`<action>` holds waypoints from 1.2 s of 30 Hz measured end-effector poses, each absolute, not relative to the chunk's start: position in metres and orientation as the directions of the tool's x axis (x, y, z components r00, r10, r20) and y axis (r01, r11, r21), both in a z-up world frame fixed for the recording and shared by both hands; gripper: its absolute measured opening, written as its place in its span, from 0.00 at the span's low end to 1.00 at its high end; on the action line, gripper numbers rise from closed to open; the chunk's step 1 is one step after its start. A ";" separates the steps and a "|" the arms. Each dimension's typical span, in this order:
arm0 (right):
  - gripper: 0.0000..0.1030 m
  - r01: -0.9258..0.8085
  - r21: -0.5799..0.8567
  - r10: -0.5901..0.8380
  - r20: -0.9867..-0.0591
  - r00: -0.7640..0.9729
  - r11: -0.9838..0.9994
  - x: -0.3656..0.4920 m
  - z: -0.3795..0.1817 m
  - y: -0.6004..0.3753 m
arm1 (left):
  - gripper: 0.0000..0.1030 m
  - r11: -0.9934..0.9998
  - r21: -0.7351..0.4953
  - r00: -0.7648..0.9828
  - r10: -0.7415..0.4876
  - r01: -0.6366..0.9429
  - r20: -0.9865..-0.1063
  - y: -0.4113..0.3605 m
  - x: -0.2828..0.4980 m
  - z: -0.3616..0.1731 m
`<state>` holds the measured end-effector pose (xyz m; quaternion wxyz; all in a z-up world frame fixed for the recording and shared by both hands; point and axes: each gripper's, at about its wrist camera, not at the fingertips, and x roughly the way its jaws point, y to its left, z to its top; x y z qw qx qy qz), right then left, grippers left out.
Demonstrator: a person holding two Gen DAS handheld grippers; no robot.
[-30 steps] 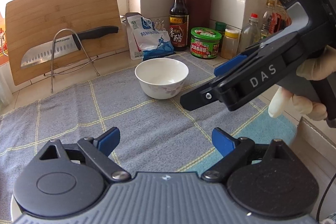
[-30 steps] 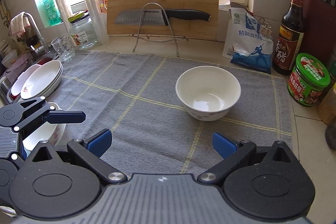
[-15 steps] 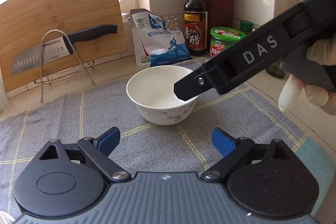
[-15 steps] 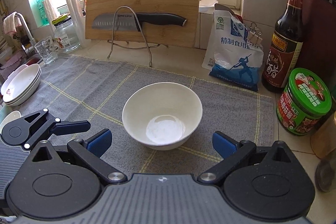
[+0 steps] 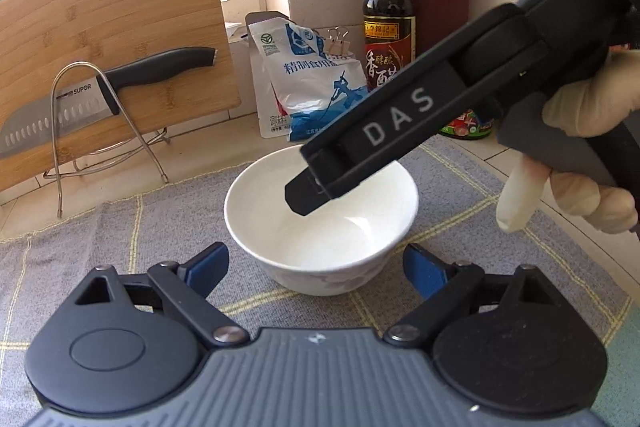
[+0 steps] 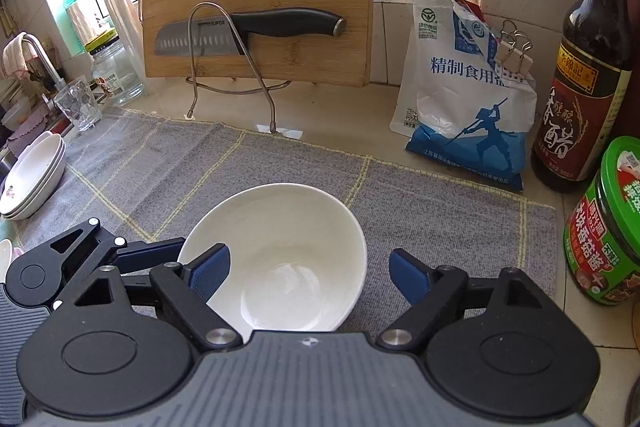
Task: Organize plates and bowls
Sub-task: 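Move the right gripper to the other white bowl and grasp its rim, then lift the white bowl with the right gripper and carry it over the bowls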
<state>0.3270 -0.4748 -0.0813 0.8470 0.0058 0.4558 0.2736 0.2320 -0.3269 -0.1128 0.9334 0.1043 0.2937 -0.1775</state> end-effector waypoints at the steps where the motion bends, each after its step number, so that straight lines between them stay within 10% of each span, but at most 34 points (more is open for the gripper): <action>1: 0.84 -0.455 0.268 0.473 -0.769 0.430 0.849 0.329 -0.082 -0.475 | 0.90 0.916 0.091 0.763 -0.267 0.391 -0.589 -0.328 0.234 -0.114; 36: 0.71 -0.463 0.357 0.543 -0.754 0.370 0.811 0.305 -0.063 -0.462 | 0.88 0.894 0.100 0.735 -0.290 0.436 -0.613 -0.313 0.211 -0.093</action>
